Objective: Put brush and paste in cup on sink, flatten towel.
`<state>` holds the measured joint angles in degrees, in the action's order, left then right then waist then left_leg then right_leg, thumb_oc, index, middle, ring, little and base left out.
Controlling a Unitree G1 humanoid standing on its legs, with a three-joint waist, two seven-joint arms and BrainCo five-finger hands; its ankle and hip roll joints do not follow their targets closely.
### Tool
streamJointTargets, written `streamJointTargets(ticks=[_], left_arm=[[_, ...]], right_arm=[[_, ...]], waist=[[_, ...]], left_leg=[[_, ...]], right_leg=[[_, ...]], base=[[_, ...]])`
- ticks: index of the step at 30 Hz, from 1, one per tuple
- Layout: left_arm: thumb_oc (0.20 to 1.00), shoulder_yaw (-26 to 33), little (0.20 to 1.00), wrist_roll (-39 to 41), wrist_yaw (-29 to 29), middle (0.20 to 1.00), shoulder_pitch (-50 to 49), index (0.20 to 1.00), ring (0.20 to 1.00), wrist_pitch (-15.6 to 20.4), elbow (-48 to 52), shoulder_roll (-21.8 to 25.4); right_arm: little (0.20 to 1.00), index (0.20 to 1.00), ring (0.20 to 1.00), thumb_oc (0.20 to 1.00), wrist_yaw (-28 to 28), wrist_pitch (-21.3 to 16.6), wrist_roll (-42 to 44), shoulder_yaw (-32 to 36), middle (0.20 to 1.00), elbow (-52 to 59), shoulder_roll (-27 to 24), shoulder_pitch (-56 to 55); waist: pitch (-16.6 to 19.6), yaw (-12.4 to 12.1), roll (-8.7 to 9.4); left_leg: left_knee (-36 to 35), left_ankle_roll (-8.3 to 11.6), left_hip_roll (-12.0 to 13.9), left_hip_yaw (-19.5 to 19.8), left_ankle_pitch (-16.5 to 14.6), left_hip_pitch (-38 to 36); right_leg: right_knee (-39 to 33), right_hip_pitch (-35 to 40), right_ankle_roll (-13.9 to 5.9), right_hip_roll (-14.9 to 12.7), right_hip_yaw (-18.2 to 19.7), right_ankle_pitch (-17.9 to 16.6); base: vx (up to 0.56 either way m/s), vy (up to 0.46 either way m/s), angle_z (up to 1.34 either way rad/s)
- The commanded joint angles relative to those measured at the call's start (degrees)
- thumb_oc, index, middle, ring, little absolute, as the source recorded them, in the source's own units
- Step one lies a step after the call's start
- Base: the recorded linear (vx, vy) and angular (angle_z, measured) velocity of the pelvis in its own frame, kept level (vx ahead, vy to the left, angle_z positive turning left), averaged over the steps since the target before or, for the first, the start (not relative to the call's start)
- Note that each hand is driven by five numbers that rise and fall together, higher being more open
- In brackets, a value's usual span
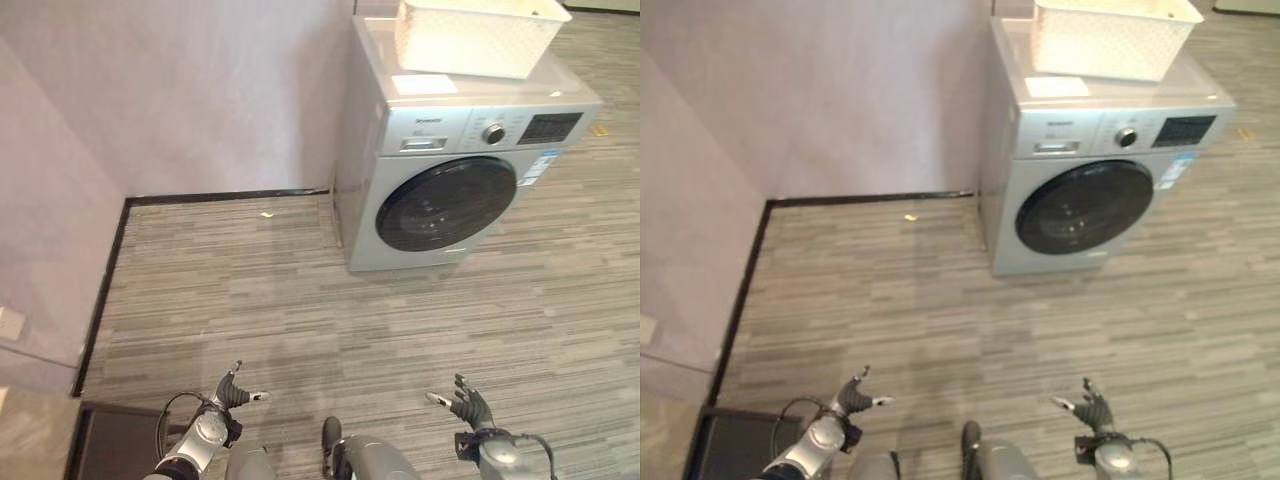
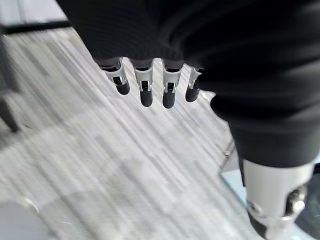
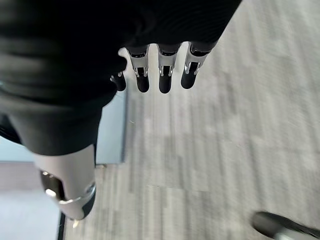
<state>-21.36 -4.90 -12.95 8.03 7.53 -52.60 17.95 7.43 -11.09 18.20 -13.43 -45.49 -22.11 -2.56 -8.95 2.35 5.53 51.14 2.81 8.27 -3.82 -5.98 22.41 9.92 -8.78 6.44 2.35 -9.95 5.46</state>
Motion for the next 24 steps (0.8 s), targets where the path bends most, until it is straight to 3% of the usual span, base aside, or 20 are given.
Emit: streamJointTargets(ticks=[1,2,3,4,6,7,8,9,11,12,13,15,16,17,18,19,20,21,23,24], left_arm=[[1.000,0.09,1.000,0.71,-1.59,1.000,1.33,1.000,1.000,1.85,1.61,1.85],[1.000,0.79,1.000,0.70,-1.67,1.000,0.91,1.000,1.000,1.93,1.18,2.24],[1.000,0.79,1.000,0.69,-1.68,1.000,0.89,1.000,1.000,1.94,1.17,2.24],[1.000,1.68,1.000,0.62,-2.14,1.000,0.41,1.000,1.000,1.98,-0.38,2.18],[1.000,2.22,1.000,0.48,-2.08,1.000,0.09,1.000,1.000,1.80,-1.04,2.22],[1.000,2.25,1.000,0.46,-2.08,1.000,-0.02,1.000,1.000,1.82,-1.07,2.21],[1.000,3.11,1.000,-0.13,-1.88,1.000,-0.79,1.000,1.000,1.57,-1.16,2.52],[1.000,3.16,1.000,-0.18,-1.86,1.000,-0.94,1.000,1.000,1.54,-1.08,2.54],[1.000,3.52,1.000,-0.22,-1.56,1.000,-1.99,1.000,1.000,1.51,-0.68,2.90],[1.000,3.28,1.000,-0.59,-1.75,1.000,-1.67,1.000,1.000,1.62,-0.21,3.78],[1.000,3.27,1.000,-0.58,-1.75,1.000,-1.66,1.000,1.000,1.62,-0.21,3.85],[1.000,2.75,1.000,-0.84,-1.28,1.000,-1.85,1.000,1.000,1.83,0.63,5.03],[1.000,2.74,1.000,-0.84,-1.27,1.000,-1.88,1.000,1.000,1.81,0.67,5.07],[1.000,2.17,1.000,-1.17,-1.01,1.000,-1.87,1.000,1.000,1.92,2.57,6.30],[1.000,2.18,1.000,-1.16,-0.99,1.000,-1.89,1.000,1.000,1.89,2.62,6.34],[1.000,2.25,1.000,-1.85,-1.06,1.000,-2.09,1.000,1.000,1.94,3.29,7.51],[1.000,2.27,1.000,-1.85,-1.05,1.000,-2.11,1.000,1.000,1.92,3.32,7.53],[1.000,1.71,1.000,-2.67,-1.39,1.000,-0.95,1.000,1.000,1.95,2.72,8.01],[1.000,1.89,1.000,-2.41,-1.63,1.000,-0.65,1.000,1.000,2.07,2.30,8.08],[1.000,2.09,1.000,-2.37,-1.98,1.000,-0.41,1.000,1.000,2.02,1.49,7.87]], right_arm=[[1.000,1.000,1.000,1.000,0.06,-2.12,-0.84,2.03,1.000,4.32,-3.15,-2.94],[1.000,1.000,1.000,1.000,-0.31,-2.16,-1.71,1.59,1.000,4.86,-3.61,-2.96],[1.000,1.000,1.000,1.000,-0.31,-2.16,-1.72,1.57,1.000,4.86,-3.61,-2.97],[1.000,1.000,1.000,1.000,-0.65,-2.26,-2.79,1.06,1.000,3.85,-3.42,-3.08],[1.000,1.000,1.000,1.000,-0.92,-1.97,-3.60,1.12,1.000,3.89,-3.41,-3.73],[1.000,1.000,1.000,1.000,-0.93,-1.94,-3.62,1.06,1.000,3.93,-3.42,-3.83],[1.000,1.000,1.000,1.000,-1.36,-1.57,-4.35,1.26,1.000,3.54,-3.31,-3.92],[1.000,1.000,1.000,1.000,-1.37,-1.56,-4.39,1.20,1.000,3.53,-3.31,-3.98],[1.000,1.000,1.000,1.000,-1.83,-0.96,-4.46,1.25,1.000,2.97,-2.45,-4.20],[1.000,1.000,1.000,1.000,-1.90,-0.81,-4.15,1.35,1.000,1.19,-1.27,-3.60],[1.000,1.000,1.000,1.000,-1.90,-0.83,-4.16,1.36,1.000,1.15,-1.19,-3.57],[1.000,1.000,1.000,1.000,-3.33,-0.66,-3.95,1.97,1.000,1.48,-0.65,-4.47],[1.000,1.000,1.000,1.000,-3.34,-0.67,-3.96,1.97,1.000,1.49,-0.62,-4.49],[1.000,1.000,1.000,1.000,-3.40,-0.58,-3.83,1.76,1.000,1.62,-0.65,-4.08],[1.000,1.000,1.000,1.000,-3.41,-0.57,-3.82,1.75,1.000,1.63,-0.62,-4.08],[1.000,1.000,1.000,1.000,-3.69,-0.92,-2.77,1.40,1.000,1.94,-0.18,-3.61],[1.000,1.000,1.000,1.000,-3.69,-0.92,-2.77,1.38,1.000,1.94,-0.17,-3.60],[1.000,1.000,1.000,1.000,-4.28,-1.70,-1.68,0.65,1.000,2.78,-0.02,-3.31],[1.000,1.000,1.000,1.000,-4.33,-1.58,-1.44,0.51,1.000,3.12,0.07,-3.51],[1.000,1.000,1.000,1.000,-4.42,-1.80,-1.33,0.20,1.000,3.29,-0.06,-3.65]], waist=[[-1.14,0.19,-1.24],[-1.22,-1.30,-1.15],[-1.19,-1.24,-0.97],[-0.86,-2.34,-1.93],[-0.60,-1.66,-2.26],[-0.72,-1.62,-1.91],[-0.17,-1.48,-2.39],[-0.16,-1.57,-2.16],[1.09,-1.48,-2.16],[1.64,-2.30,-0.71],[1.67,-2.37,-0.65],[2.52,-2.13,0.79],[2.58,-2.18,0.86],[2.65,-2.21,1.16],[2.67,-2.28,1.22],[2.17,-2.12,1.24],[2.19,-2.12,1.27],[1.69,-0.04,-0.04],[1.04,0.51,-0.54],[0.61,1.18,-1.52]], left_leg=[[-17.09,1.57,2.47,-9.64,6.20,-3.18],[-28.35,0.61,-0.46,-9.37,8.83,0.43],[-28.89,0.57,-0.72,-9.47,9.10,0.15],[-41.77,2.30,-0.16,-7.61,14.36,1.32],[-47.38,3.71,2.57,-10.97,16.04,0.72],[-47.84,3.81,2.17,-11.20,16.01,0.03],[-49.00,4.37,4.85,-15.36,18.28,0.12],[-48.97,4.55,4.75,-15.56,18.13,-0.13],[-46.56,3.71,4.60,-16.57,17.73,-1.42],[-37.43,2.31,3.72,-15.74,13.80,2.16],[-36.92,2.27,3.80,-15.76,13.41,2.38],[-33.87,-0.77,0.71,-16.88,7.96,1.02],[-33.85,-0.86,0.64,-16.98,7.84,1.03],[-33.26,-2.93,-1.86,-16.57,4.73,-0.01],[-33.29,-3.02,-1.91,-16.68,4.66,-0.02],[-34.02,-4.80,-4.16,-16.29,2.23,-1.78],[-33.99,-4.87,-4.21,-16.34,2.14,-1.77],[-39.43,-5.48,-6.63,-14.29,2.87,-6.39],[-40.54,-5.73,-7.21,-13.27,2.59,-8.27],[-41.03,-5.26,-6.88,-12.29,2.43,-10.15]], right_leg=[[-3.10,3.40,-7.17,-2.81,1.24,-0.47],[-5.35,5.38,-7.93,-2.86,1.78,-0.71],[-5.41,5.43,-7.97,-3.07,1.78,-0.71],[-6.76,8.68,-9.06,-2.36,2.41,0.85],[-6.29,11.36,-9.73,-3.00,2.10,2.63],[-6.12,11.69,-9.81,-3.39,2.17,3.03],[-5.41,13.57,-10.37,-3.34,2.11,4.41],[-5.28,13.66,-10.40,-3.55,2.30,4.65],[-4.31,15.33,-11.26,-4.95,2.85,5.95],[-2.51,16.39,-12.67,-8.17,2.84,4.52],[-2.50,16.37,-12.74,-8.22,2.89,4.58],[2.22,15.78,-14.18,-11.81,4.31,-3.25],[2.21,15.74,-14.28,-11.92,4.39,-3.26],[8.24,13.57,-14.80,-13.14,5.89,-10.30],[8.34,13.46,-14.89,-13.22,6.01,-10.28],[13.66,10.62,-14.99,-12.27,6.93,-13.51],[13.74,10.56,-15.05,-12.33,6.99,-13.47],[15.46,2.47,-13.66,-5.47,11.81,-10.21],[14.75,-0.40,-13.57,-6.09,10.28,-8.77],[12.08,-2.51,-13.02,-6.16,9.11,-5.91]], base=[[0.56,0.001,0.21],[0.35,0.037,0.33],[0.58,0.134,0.27],[0.57,0.124,-0.20],[0.55,0.116,-0.55],[0.54,0.145,-0.37],[0.39,0.103,-0.18],[0.55,0.177,-0.16],[0.52,0.232,-0.07],[0.51,0.260,-0.12],[0.67,0.380,-0.35],[0.49,0.313,-1.14],[0.44,0.367,-0.80],[0.29,0.256,0.21],[0.54,0.482,0.68],[0.26,0.243,0.66],[0.49,0.404,0.69],[0.23,0.172,0.66],[0.28,0.169,0.81],[0.36,0.109,0.56]])
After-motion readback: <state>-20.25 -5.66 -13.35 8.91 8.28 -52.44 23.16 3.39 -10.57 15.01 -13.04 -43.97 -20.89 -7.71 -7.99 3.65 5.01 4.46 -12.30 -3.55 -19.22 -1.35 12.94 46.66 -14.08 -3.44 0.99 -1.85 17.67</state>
